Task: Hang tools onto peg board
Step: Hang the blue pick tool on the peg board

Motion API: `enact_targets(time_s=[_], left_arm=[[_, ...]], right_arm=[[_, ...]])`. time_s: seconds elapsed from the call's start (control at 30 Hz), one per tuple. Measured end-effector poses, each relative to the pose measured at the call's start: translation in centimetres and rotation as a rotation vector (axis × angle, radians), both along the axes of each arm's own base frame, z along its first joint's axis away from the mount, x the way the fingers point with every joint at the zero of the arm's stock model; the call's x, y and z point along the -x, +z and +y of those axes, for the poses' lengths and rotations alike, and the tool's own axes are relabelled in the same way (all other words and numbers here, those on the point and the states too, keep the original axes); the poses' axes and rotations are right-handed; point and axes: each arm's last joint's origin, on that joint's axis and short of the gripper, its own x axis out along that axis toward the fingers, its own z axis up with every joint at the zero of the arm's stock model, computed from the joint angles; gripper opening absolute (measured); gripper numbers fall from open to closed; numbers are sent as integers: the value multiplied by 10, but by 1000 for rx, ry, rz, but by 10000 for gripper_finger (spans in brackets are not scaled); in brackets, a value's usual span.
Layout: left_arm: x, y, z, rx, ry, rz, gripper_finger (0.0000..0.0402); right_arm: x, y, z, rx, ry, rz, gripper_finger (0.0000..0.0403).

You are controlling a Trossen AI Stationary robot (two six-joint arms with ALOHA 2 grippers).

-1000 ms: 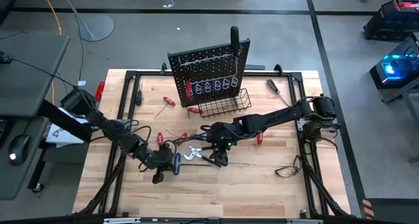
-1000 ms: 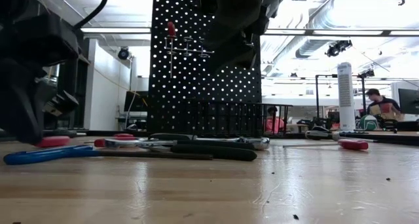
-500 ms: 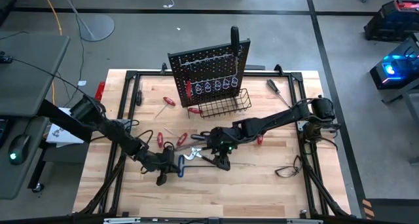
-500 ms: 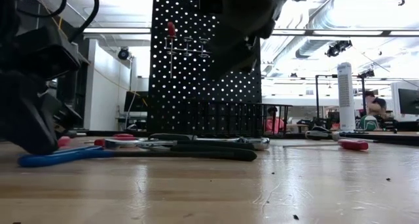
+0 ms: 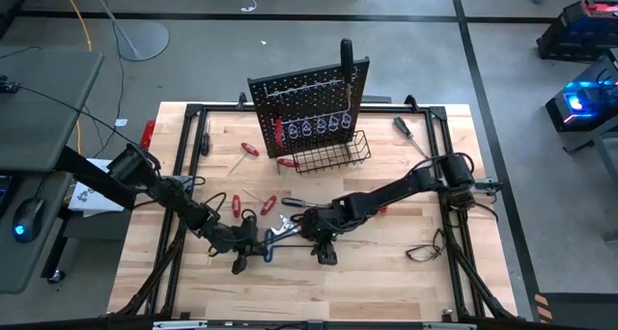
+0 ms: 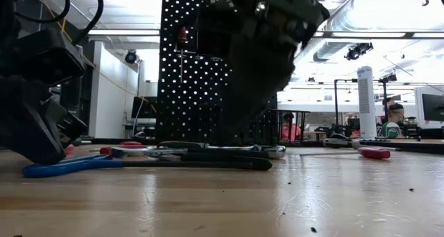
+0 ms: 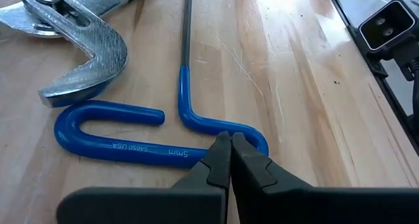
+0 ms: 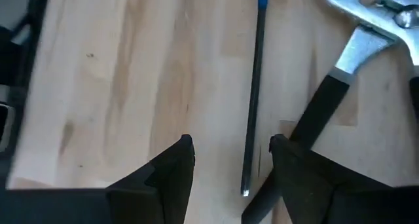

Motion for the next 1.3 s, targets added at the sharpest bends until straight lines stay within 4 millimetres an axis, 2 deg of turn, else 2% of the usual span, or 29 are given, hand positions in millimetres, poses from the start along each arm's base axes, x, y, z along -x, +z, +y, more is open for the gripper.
enact_targets(time_s=[0.2,0.47,0.6,0.8,0.93,1.0,1.1,1.2,1.3], left_arm=[[0,0,0,0,3,-5,0],[0,0,0,-2,7,-7,0],[0,0,0,-4,12,-11,0],[-1,3,0,-1,5,-36,0],[0,19,0,51,-15,-60,0],[3,28,2,85,-1,-65,0],[4,54,3,163,24,-132,0],[11,72,10,142,60,-155,0],[14,99,15,111,108,-216,0]], right_arm=[[-2,-20,4,74,-16,13,166],[-2,-60,16,187,18,79,75],[1,-60,24,195,4,88,12],[3,-61,27,135,-19,122,3],[1,-61,20,102,-33,138,2],[1,-52,15,87,-36,133,1],[7,-34,5,77,-42,210,0],[6,-17,0,86,-44,216,0],[6,1,-7,113,-56,217,0]])
